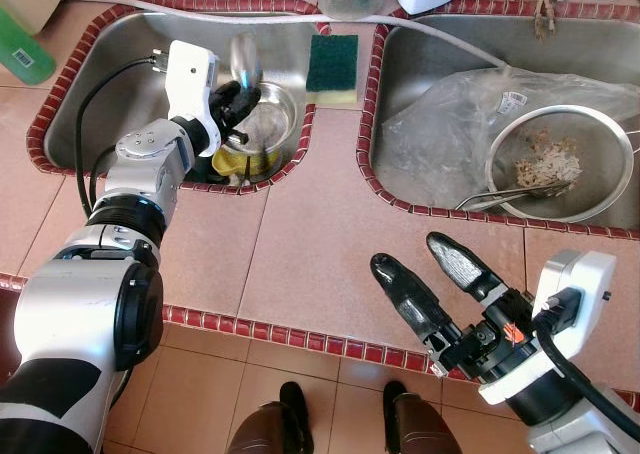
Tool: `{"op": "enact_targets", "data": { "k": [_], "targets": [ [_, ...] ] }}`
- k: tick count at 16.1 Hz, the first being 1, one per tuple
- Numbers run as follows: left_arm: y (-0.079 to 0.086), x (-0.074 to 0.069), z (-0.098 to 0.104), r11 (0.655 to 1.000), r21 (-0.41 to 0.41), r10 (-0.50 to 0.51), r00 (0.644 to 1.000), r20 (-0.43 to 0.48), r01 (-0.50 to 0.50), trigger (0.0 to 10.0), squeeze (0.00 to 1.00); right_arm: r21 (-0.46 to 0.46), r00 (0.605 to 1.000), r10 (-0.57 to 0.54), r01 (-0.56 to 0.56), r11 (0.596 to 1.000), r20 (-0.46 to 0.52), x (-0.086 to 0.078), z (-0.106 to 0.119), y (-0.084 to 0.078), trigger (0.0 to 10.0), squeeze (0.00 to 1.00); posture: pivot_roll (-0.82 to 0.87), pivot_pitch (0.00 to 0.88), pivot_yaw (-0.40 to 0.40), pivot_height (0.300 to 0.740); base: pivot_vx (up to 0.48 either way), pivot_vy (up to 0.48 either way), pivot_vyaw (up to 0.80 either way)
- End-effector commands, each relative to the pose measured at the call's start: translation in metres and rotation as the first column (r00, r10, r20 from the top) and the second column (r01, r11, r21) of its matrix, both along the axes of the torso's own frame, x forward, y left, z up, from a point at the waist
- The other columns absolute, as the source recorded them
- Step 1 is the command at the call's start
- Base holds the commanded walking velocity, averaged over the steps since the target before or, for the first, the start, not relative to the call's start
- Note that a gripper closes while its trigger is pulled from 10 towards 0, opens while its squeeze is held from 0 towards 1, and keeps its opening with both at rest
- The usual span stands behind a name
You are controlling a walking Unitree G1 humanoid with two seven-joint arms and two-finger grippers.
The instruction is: Kitchen organization
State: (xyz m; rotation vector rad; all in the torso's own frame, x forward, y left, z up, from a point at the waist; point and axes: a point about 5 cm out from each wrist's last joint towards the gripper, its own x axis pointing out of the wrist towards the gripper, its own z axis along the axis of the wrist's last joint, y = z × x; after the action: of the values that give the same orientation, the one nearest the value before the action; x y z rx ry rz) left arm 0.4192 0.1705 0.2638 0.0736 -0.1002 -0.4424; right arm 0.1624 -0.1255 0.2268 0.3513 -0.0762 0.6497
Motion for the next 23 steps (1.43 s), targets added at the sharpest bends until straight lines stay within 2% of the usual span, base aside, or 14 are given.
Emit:
{"op": "enact_targets", "data": {
  "k": [1,6,9,10,14,18,20,22,23],
  "targets": [
    [0.009,-0.001,-0.009,1.0,-0.002,0.017,0.999,-0.036,-0.017,10.0,1.0,0.011,1.0,0.02,-0.02,1.0,0.005,-0.005,0.002,0.003,10.0,0.0,-0.31,0.383,0.145,0.74,0.0,0.0,0.0],
    [0.016,-0.003,-0.012,1.0,0.004,0.018,0.999,-0.039,-0.018,10.0,1.0,0.013,0.999,0.032,-0.032,0.999,0.012,0.001,0.003,0.002,10.0,0.0,-0.29,0.368,0.141,0.74,0.0,0.0,0.0],
    [0.022,-0.005,-0.012,0.999,-0.03,0.028,0.999,-0.028,-0.028,10.0,0.98,-0.009,1.0,0.015,-0.014,1.0,0.028,0.009,0.002,0.002,10.0,0.0,-0.27,0.347,0.141,0.74,0.0,0.0,0.0],
    [0.024,-0.005,-0.013,0.999,-0.037,0.026,1.0,-0.018,-0.026,10.0,0.0,-0.032,0.999,-0.012,0.013,0.999,0.035,0.015,0.0,0.001,10.0,0.0,-0.27,0.337,0.142,0.74,0.0,0.0,0.0],
    [0.036,-0.013,-0.018,0.994,-0.106,0.043,0.998,0.038,-0.038,10.0,0.0,-0.051,0.991,-0.092,0.097,0.994,0.094,0.042,-0.002,-0.001,10.0,0.0,-0.23,0.276,0.154,0.74,0.0,0.0,0.0],
    [0.041,-0.025,-0.03,0.99,-0.099,0.11,0.988,0.107,-0.099,10.0,0.0,-0.062,0.98,-0.143,0.152,0.986,0.137,0.059,-0.006,-0.002,10.0,0.0,-0.2,0.219,0.16,0.74,0.0,0.0,0.0],
    [0.039,-0.033,-0.036,0.989,-0.116,0.11,0.987,0.113,-0.096,10.0,0.0,-0.109,0.972,-0.179,0.196,0.975,0.15,0.069,-0.016,-0.003,10.0,0.0,-0.19,0.186,0.16,0.74,0.0,0.0,0.0],
    [0.035,-0.045,-0.047,0.978,-0.174,0.139,0.985,0.107,-0.119,10.0,0.0,-0.14,0.961,-0.222,0.245,0.959,0.163,0.08,-0.028,-0.005,10.0,0.0,-0.2,0.148,0.161,0.74,0.0,0.0,0.0],
    [0.031,-0.053,-0.053,0.977,-0.182,0.139,0.982,0.125,-0.115,10.0,0.0,-0.178,0.947,-0.263,0.296,0.939,0.185,0.085,-0.033,-0.009,10.0,0.0,-0.19,0.133,0.157,0.74,0.0,0.0,0.0]
  ]
}}
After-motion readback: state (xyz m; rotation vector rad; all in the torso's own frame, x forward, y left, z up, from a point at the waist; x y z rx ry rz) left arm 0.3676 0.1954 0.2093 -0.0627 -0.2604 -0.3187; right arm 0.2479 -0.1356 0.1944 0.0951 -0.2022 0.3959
